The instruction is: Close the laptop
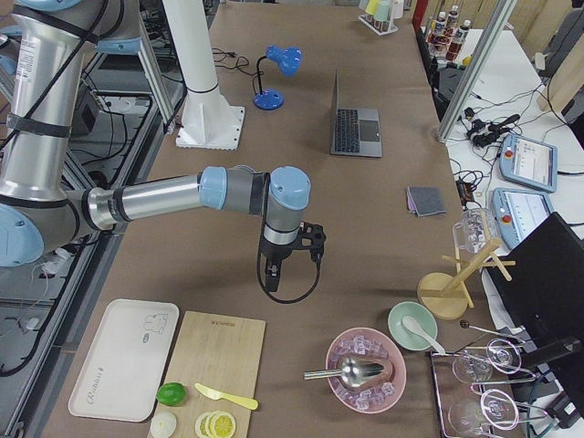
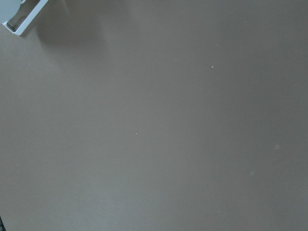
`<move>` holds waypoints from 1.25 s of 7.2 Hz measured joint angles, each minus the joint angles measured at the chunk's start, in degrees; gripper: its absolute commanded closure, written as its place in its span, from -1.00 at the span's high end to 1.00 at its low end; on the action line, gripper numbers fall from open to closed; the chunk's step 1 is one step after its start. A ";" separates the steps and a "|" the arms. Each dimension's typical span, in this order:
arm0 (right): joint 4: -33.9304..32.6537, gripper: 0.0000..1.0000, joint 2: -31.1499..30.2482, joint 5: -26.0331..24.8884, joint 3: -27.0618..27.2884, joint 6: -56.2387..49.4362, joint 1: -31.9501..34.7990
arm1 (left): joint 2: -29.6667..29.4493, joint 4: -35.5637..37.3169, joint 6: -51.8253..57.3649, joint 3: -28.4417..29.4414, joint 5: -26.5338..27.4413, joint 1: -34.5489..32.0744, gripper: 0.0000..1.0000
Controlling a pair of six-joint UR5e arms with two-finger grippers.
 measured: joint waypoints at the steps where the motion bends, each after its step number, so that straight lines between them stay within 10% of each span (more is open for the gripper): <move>1: 0.00 1.00 0.03 0.05 0.03 0.02 0.00 | 0.01 -0.32 -0.03 0.00 0.00 0.00 0.96; 6: 2.36 1.00 0.89 0.10 0.88 0.06 0.00 | -0.26 -1.86 0.04 0.10 0.06 -0.08 0.96; 9: 19.87 1.00 1.11 0.88 0.68 1.19 -0.04 | -4.41 -2.41 -0.22 0.03 -0.12 -0.09 0.96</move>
